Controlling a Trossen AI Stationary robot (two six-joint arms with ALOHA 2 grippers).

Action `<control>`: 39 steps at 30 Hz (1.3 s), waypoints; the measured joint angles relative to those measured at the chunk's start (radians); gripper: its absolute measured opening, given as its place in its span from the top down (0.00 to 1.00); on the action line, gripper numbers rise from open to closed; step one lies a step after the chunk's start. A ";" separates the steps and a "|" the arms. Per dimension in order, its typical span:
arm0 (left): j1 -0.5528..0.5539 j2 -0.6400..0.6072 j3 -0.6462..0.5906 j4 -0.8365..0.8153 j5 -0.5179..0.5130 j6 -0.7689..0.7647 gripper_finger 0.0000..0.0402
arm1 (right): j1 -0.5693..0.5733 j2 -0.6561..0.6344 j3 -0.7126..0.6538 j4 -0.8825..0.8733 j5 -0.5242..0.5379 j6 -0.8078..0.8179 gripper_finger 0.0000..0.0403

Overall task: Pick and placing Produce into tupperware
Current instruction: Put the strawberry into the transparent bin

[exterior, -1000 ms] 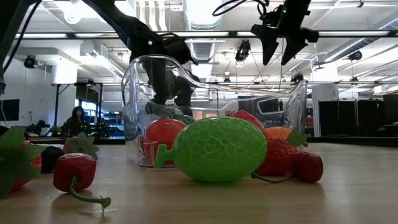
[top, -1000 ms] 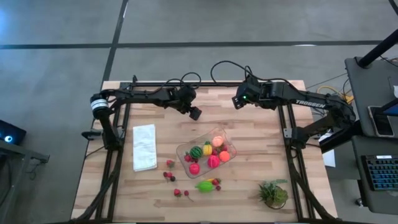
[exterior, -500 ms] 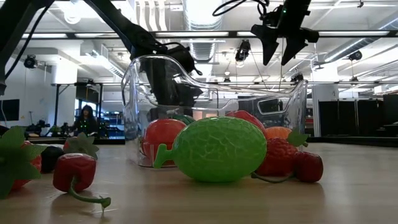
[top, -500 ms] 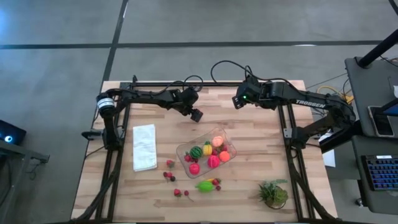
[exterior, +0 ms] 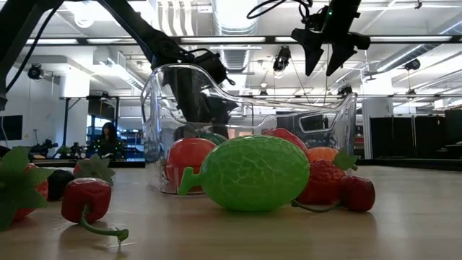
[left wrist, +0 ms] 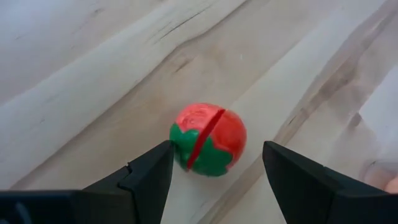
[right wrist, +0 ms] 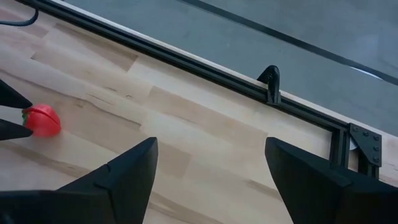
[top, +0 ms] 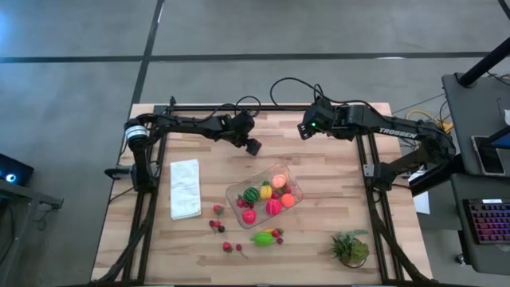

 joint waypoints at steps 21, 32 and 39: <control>0.000 0.000 -0.018 0.082 0.008 0.060 0.42 | 0.000 0.000 0.000 0.003 0.002 0.000 0.30; -0.001 0.000 -0.020 0.081 0.070 0.139 0.42 | 0.000 0.000 0.000 0.004 -0.006 0.000 0.31; -0.001 0.000 -0.021 0.082 0.038 0.200 0.42 | 0.000 0.000 0.000 0.004 -0.008 0.027 0.30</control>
